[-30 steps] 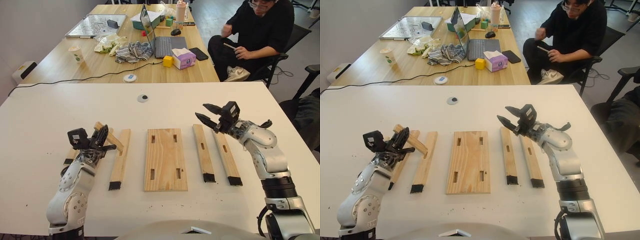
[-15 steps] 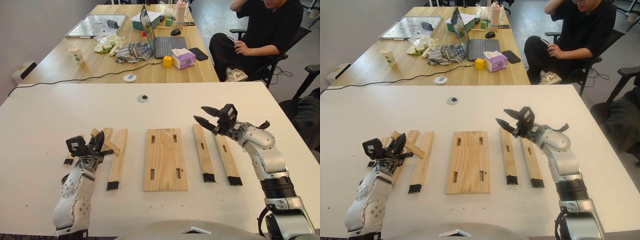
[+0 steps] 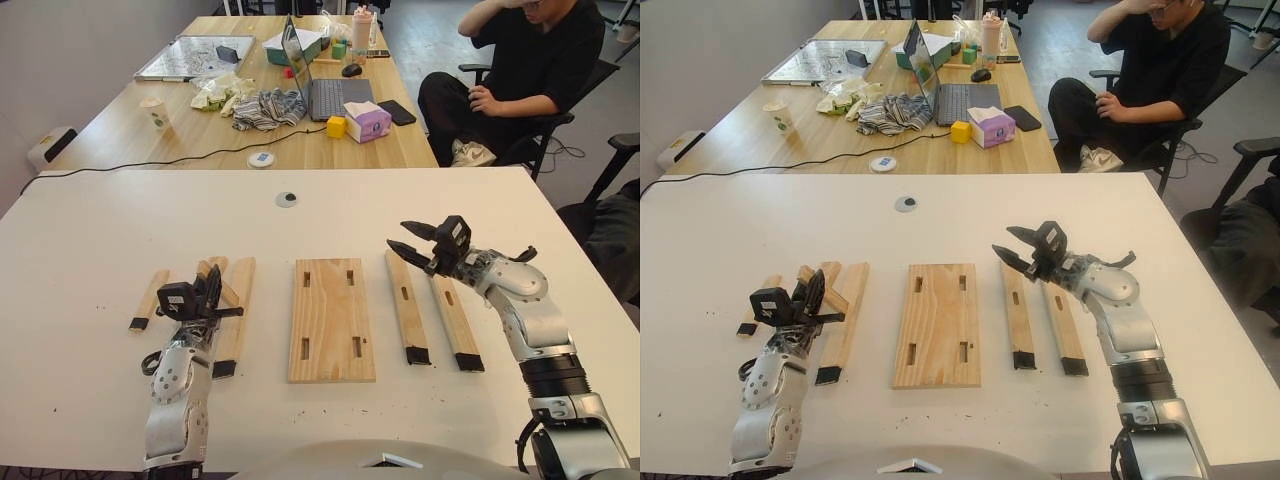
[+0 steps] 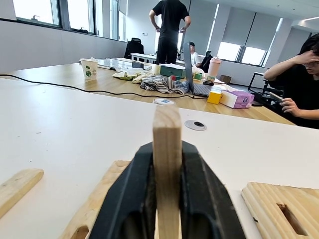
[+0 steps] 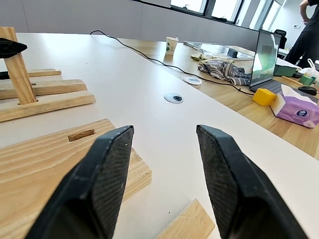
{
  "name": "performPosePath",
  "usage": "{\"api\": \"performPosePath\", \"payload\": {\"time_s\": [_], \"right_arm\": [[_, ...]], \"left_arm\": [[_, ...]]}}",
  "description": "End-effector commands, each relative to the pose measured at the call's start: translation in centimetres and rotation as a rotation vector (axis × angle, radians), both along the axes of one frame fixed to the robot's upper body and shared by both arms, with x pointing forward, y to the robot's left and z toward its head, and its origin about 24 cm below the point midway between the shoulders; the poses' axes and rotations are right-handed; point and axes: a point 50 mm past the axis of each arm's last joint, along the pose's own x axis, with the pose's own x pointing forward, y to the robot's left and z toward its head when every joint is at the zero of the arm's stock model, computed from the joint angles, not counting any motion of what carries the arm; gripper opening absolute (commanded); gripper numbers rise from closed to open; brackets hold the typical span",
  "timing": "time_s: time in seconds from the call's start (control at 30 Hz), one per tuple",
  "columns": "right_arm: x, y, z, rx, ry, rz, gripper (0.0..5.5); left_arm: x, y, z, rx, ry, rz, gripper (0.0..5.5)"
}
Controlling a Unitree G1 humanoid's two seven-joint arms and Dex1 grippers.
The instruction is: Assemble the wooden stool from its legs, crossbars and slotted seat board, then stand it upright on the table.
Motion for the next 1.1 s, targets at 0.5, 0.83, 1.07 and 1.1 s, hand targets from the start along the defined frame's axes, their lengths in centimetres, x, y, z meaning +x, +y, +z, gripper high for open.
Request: {"api": "performPosePath", "payload": {"time_s": [0.5, 0.83, 1.07, 1.1], "right_arm": [[1.1, -1.0, 0.4, 0.037, -0.084, -0.129, 2.33], [1.1, -1.1, -0.1, 0.04, -0.072, -0.137, 2.33], [1.2, -0.8, -0.5, 0.032, -0.072, -0.154, 2.33], [1.2, -0.8, -0.5, 0.033, -0.071, -0.158, 2.33]], "left_arm": [[-0.9, -1.1, -6.5, 0.014, 0.281, -0.168, 0.37], [-0.7, -1.8, -5.9, 0.015, 0.186, -0.185, 0.37], [-0.9, -1.8, -5.7, 0.014, 0.184, -0.169, 0.37], [-0.9, -1.6, -5.6, 0.018, 0.183, -0.164, 0.37]]}}
